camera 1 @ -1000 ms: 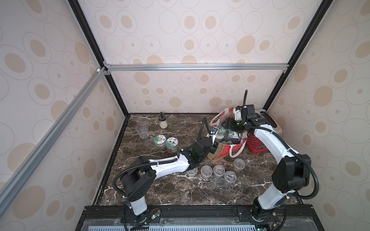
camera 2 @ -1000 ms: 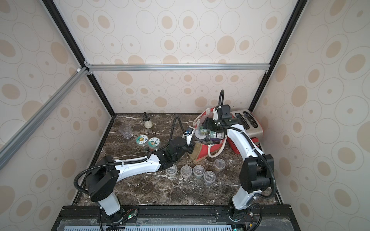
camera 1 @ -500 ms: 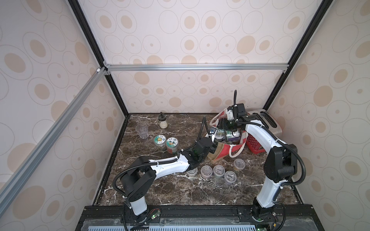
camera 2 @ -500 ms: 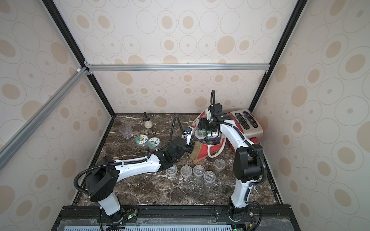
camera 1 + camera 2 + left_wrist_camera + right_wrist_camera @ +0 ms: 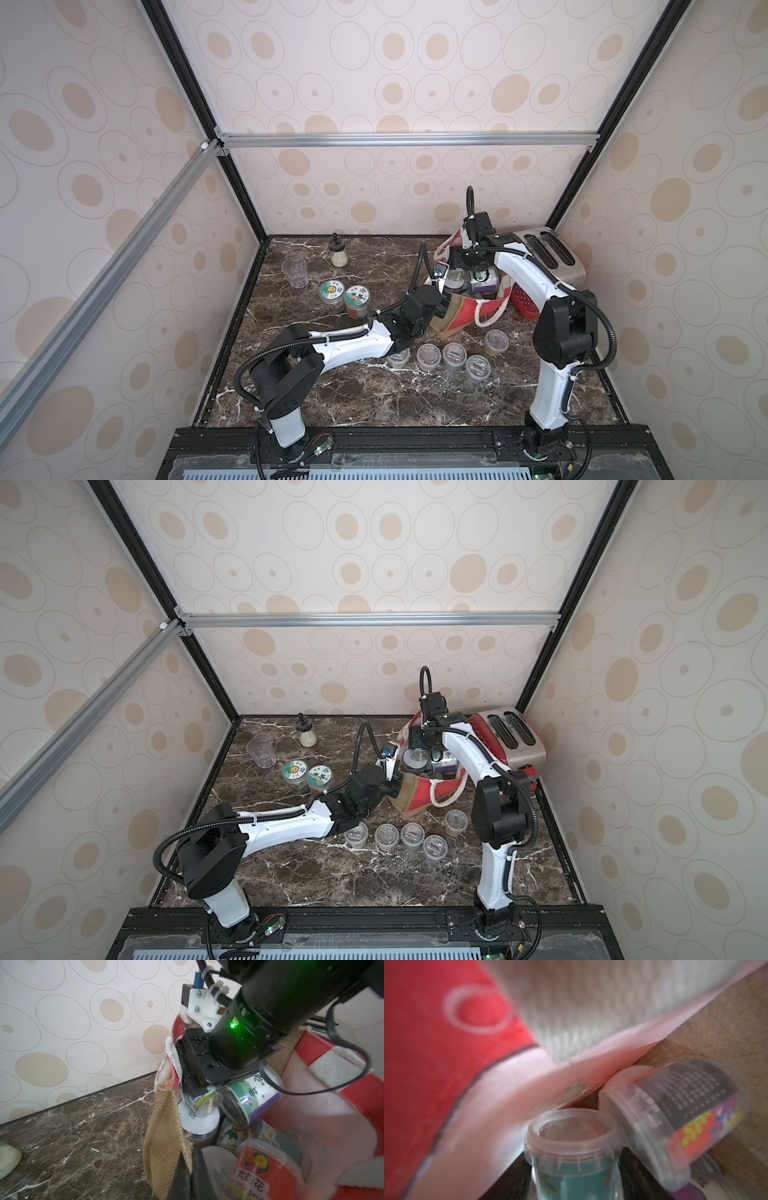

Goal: Take out the seed jars from the canvas bag
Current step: Pick up the seed jar from the canvas bag.

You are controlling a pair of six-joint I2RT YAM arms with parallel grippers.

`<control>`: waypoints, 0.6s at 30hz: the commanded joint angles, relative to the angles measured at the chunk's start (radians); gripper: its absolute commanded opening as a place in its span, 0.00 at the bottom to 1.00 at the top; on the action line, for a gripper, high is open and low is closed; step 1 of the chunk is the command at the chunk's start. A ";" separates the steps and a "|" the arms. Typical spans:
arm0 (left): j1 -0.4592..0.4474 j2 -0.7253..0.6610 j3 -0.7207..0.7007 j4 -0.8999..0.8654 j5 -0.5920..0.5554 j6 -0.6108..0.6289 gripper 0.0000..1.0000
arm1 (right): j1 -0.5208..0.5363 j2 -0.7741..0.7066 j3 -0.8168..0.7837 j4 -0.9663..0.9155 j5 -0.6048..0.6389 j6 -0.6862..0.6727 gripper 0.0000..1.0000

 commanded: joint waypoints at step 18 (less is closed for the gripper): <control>0.050 -0.012 0.065 -0.035 0.036 -0.086 0.00 | 0.021 0.051 0.000 -0.143 0.001 0.022 0.55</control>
